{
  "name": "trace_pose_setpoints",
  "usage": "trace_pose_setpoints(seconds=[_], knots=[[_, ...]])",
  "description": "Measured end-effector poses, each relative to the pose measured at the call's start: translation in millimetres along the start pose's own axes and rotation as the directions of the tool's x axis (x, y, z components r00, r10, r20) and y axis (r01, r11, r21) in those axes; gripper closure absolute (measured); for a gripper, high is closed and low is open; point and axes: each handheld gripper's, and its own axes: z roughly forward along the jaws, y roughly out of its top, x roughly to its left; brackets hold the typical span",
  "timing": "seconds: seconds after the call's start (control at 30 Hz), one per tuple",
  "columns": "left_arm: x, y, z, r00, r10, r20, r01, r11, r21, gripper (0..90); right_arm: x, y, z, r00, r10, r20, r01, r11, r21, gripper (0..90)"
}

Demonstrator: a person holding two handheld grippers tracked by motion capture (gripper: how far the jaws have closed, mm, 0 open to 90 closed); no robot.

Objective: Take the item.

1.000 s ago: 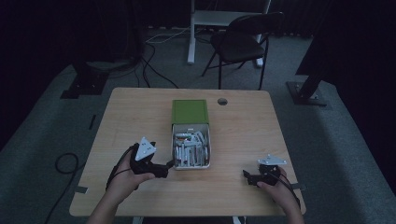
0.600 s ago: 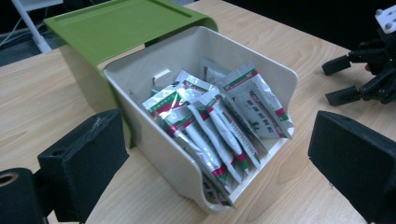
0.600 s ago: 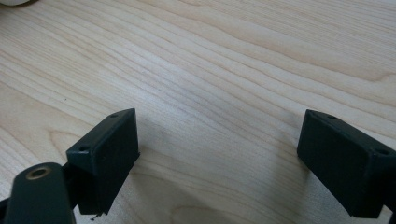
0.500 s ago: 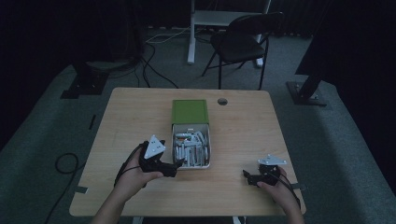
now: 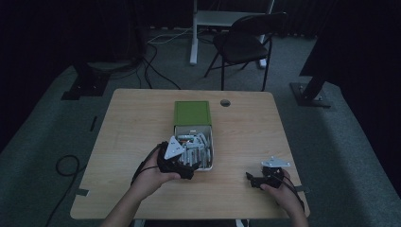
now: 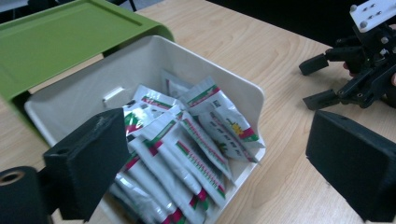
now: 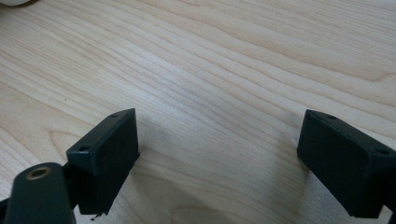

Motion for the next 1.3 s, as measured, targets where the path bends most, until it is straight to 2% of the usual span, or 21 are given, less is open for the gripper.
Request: trace_pose_setpoints(seconds=[0.07,0.1,0.17,0.3,0.33,0.5,0.53,0.7,0.73,0.83,0.97,1.0,1.13,1.3], knots=[[-1.6,-0.1,4.2,1.0000,-0.003,0.005,0.003,1.0000,0.007,8.5,0.0,0.0,0.0,1.0000,0.000,0.000,0.000,1.000,0.001,12.3],[-2.4,-0.5,6.8,0.9998,-0.020,0.000,0.020,0.9998,0.009,15.1,-0.1,0.0,-0.1,1.0000,-0.001,0.000,0.001,1.000,0.001,12.3],[-2.8,-1.5,11.3,0.9989,-0.046,-0.011,0.046,0.9989,0.005,16.6,0.0,0.0,-0.1,1.0000,0.000,0.000,0.000,1.000,0.001,12.3],[-5.1,-3.4,17.5,0.9989,-0.046,-0.002,0.046,0.9988,0.014,16.6,0.0,0.0,-0.1,1.0000,0.000,0.000,0.000,1.000,0.002,12.3],[-7.4,-4.4,21.6,0.9996,-0.029,0.004,0.029,0.9993,0.025,16.6,-0.2,0.0,-0.1,1.0000,-0.003,0.000,0.003,1.000,0.002,12.3],[-12.9,-5.3,29.5,1.0000,-0.009,-0.002,0.009,0.9993,0.035,16.8,-0.2,0.0,0.0,1.0000,-0.003,0.000,0.003,1.000,0.000,12.3],[-15.3,-5.5,33.1,0.9999,0.000,-0.014,0.001,0.9991,0.043,17.3,-0.1,0.0,0.0,1.0000,-0.002,0.000,0.002,1.000,0.000,12.3],[-17.2,-5.5,39.9,0.9998,-0.012,-0.018,0.012,0.9993,0.035,20.6,-0.2,-0.1,0.0,1.0000,-0.003,0.000,0.003,1.000,0.000,12.3],[-18.6,-5.8,42.7,0.9999,0.003,-0.013,-0.002,0.9989,0.047,21.8,-0.2,-0.1,0.0,1.0000,-0.004,0.000,0.004,1.000,0.000,12.3],[-20.0,-7.1,47.6,0.9999,0.005,-0.016,-0.004,0.9981,0.062,24.6,-0.2,-0.1,0.0,1.0000,-0.004,0.000,0.004,1.000,0.000,12.4],[-20.4,-8.3,51.7,0.9998,-0.015,-0.014,0.016,0.9969,0.076,27.0,-0.2,0.0,0.0,1.0000,-0.004,-0.001,0.004,1.000,0.000,12.5],[-21.1,-8.9,54.1,0.9989,-0.047,0.005,0.046,0.9959,0.078,35.7,-0.1,0.0,0.0,1.0000,-0.003,0.000,0.003,1.000,-0.001,12.5],[-21.6,-11.9,59.9,0.9998,-0.015,-0.012,0.016,0.9951,0.098,38.4,-0.1,-0.1,-0.1,1.0000,-0.004,-0.001,0.004,1.000,0.000,12.5],[-21.8,-12.3,64.0,0.9986,-0.028,-0.044,0.033,0.9940,0.105,47.2,-0.1,-0.1,-0.1,1.0000,-0.004,-0.001,0.004,1.000,-0.001,13.0]])
